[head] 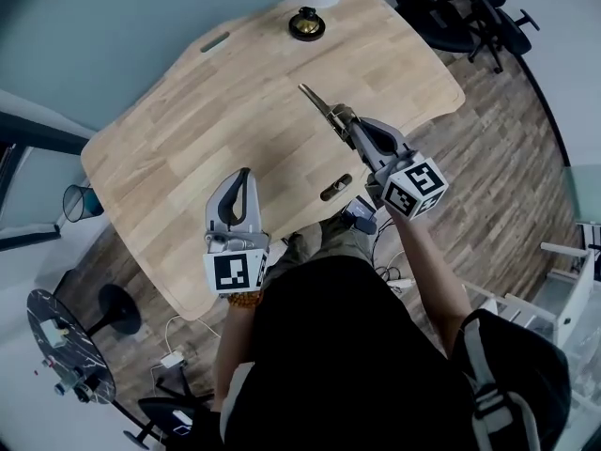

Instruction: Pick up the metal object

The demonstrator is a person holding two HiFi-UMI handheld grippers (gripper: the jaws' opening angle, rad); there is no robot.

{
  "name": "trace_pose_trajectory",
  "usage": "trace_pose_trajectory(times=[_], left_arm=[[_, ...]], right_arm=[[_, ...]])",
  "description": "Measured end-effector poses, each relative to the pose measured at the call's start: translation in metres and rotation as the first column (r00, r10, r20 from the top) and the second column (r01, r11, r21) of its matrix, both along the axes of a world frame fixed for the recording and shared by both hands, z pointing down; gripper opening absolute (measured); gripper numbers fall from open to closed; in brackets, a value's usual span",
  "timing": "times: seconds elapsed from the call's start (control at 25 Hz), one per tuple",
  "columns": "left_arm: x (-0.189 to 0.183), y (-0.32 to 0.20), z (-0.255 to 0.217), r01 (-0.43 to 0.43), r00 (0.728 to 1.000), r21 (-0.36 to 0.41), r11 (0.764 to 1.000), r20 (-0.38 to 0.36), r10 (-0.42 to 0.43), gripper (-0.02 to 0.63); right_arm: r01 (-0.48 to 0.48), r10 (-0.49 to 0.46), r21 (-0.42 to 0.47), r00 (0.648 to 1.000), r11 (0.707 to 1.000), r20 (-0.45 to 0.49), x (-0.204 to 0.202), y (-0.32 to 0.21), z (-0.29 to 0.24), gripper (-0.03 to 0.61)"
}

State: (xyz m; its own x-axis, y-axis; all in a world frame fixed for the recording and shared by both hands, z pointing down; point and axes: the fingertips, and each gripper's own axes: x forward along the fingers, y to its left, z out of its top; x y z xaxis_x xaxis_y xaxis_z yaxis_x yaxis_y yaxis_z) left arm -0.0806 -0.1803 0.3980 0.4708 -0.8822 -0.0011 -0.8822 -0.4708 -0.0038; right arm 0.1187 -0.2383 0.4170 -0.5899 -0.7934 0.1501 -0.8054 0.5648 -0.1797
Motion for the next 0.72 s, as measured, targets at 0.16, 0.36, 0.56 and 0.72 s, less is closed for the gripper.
trace_pose_trajectory(times=[0.16,0.36,0.56,0.72], left_arm=[[0.006,-0.006,0.012,-0.011,1.000,-0.040,0.999,0.010,0.011,0.018],[0.011,-0.009,0.024,-0.034,0.999,-0.050,0.998,0.021,0.035,0.018],[0.017,-0.007,0.034,-0.057,0.997,-0.071,0.996,0.037,0.060,0.018],[0.018,-0.003,0.039,-0.063,0.997,-0.086,0.994,0.043,0.067,0.018]], right_arm=[[0.002,-0.002,-0.031,1.000,1.000,-0.012,0.002,-0.005,0.018,0.005],[0.009,-0.012,-0.058,0.998,0.998,-0.056,0.000,-0.001,0.043,0.005],[0.016,-0.024,-0.091,0.995,0.996,-0.095,0.000,0.006,0.066,0.005],[0.015,-0.027,-0.115,0.993,0.993,-0.111,0.001,0.012,0.082,0.005]])
